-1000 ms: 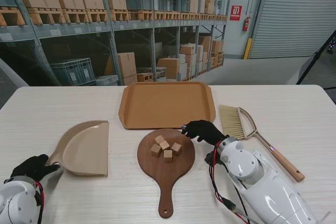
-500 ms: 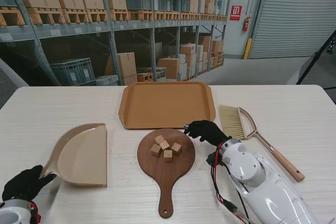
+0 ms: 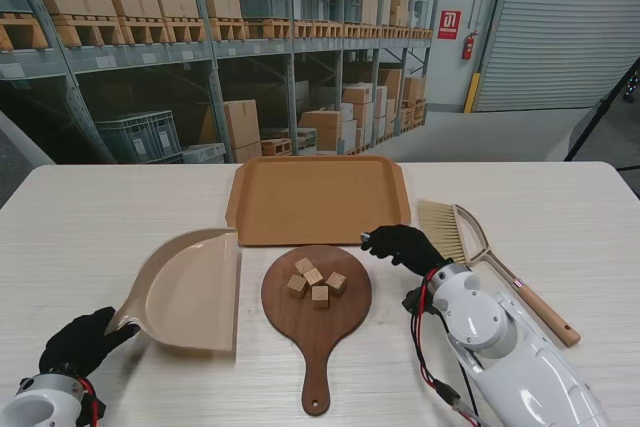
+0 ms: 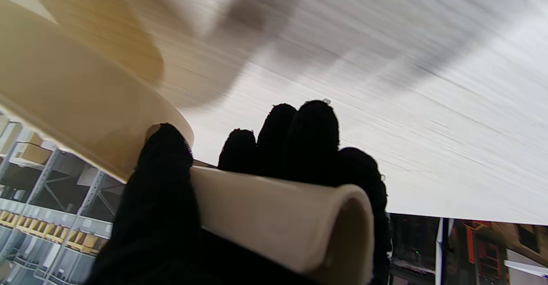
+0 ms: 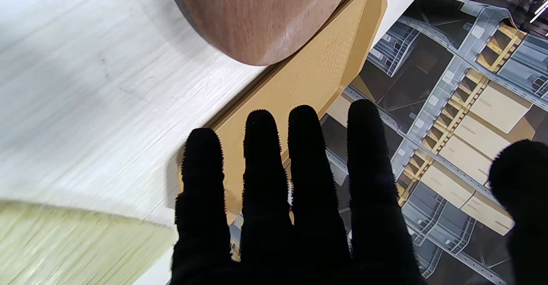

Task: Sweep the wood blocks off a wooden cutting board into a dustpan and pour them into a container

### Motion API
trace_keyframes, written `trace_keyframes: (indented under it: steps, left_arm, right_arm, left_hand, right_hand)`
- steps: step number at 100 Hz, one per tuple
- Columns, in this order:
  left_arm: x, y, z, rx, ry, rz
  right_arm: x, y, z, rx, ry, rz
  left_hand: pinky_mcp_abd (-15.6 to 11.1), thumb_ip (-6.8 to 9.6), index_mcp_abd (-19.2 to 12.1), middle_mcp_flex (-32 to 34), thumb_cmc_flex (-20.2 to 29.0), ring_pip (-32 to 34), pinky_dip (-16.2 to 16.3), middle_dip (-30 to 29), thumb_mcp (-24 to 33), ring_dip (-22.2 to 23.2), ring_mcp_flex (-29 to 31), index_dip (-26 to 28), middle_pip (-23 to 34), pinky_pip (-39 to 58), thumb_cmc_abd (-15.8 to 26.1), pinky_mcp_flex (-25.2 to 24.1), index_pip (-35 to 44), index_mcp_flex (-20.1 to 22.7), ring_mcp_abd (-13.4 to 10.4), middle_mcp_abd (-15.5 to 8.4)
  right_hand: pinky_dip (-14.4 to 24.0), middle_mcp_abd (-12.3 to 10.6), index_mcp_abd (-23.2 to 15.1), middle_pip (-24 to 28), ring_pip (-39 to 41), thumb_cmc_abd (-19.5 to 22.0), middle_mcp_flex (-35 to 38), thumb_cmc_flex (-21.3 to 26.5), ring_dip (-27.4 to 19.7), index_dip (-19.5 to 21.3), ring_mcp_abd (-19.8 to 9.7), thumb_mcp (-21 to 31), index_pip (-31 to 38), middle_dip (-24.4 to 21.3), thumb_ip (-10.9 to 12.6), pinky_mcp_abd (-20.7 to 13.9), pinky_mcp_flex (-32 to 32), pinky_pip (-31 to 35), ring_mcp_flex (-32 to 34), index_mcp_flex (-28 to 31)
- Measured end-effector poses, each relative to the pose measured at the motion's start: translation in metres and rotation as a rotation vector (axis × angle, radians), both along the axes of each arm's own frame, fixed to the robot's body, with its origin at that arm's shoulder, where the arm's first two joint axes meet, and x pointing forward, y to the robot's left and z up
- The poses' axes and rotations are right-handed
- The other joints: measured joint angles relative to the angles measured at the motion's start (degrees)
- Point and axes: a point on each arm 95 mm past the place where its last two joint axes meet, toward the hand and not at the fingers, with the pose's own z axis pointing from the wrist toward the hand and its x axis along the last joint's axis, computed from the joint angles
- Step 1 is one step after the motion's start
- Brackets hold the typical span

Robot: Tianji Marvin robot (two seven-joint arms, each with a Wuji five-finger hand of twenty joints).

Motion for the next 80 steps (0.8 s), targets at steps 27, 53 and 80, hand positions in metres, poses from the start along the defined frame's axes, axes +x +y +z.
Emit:
trace_keyframes:
  steps: [27, 53, 80]
  left_arm:
    - [0.017, -0.006, -0.005, -0.001, 0.019, -0.065]
    - [0.028, -0.016, -0.013, 0.024, 0.048, -0.106]
    - [0.033, -0.027, -0.018, 0.035, 0.067, -0.092]
  right_arm:
    - [0.000, -0.009, 0.005, -0.009, -0.015, -0.040]
    - [-0.001, -0.020, 0.012, -0.027, -0.042, -0.087]
    - [-0.001, -0.047, 0.023, -0.088, -0.081, -0.195]
  left_hand:
    - [0.00, 0.00, 0.01, 0.00, 0.00, 0.00, 0.00, 0.02, -0.02, 0.00, 0.00, 0.05, 0.00, 0.00, 0.00, 0.00, 0.00, 0.00, 0.00, 0.01]
    - [0.01, 0.00, 0.01, 0.00, 0.00, 0.01, 0.01, 0.03, -0.05, 0.00, -0.01, 0.40, 0.00, 0.00, 0.00, 0.00, 0.00, 0.00, 0.00, 0.01]
    - [0.01, 0.00, 0.02, 0.09, 0.00, 0.01, 0.02, 0.03, -0.05, 0.00, -0.01, 0.41, 0.01, 0.00, 0.00, 0.05, 0.15, 0.00, 0.00, 0.01]
  right_hand:
    - [0.00, 0.01, 0.01, 0.00, 0.00, 0.01, 0.01, 0.00, 0.00, 0.00, 0.00, -0.01, 0.00, 0.00, 0.00, 0.00, 0.00, 0.00, 0.00, 0.00]
    - [0.00, 0.00, 0.01, 0.00, 0.00, 0.01, 0.00, 0.38, 0.00, 0.00, 0.00, -0.01, 0.00, 0.00, 0.00, 0.00, -0.27, 0.00, 0.00, 0.00]
    - [0.00, 0.01, 0.01, 0.01, 0.00, 0.03, 0.01, 1.11, 0.00, 0.00, 0.00, -0.08, 0.00, 0.00, 0.00, 0.00, -0.29, 0.01, 0.00, 0.00]
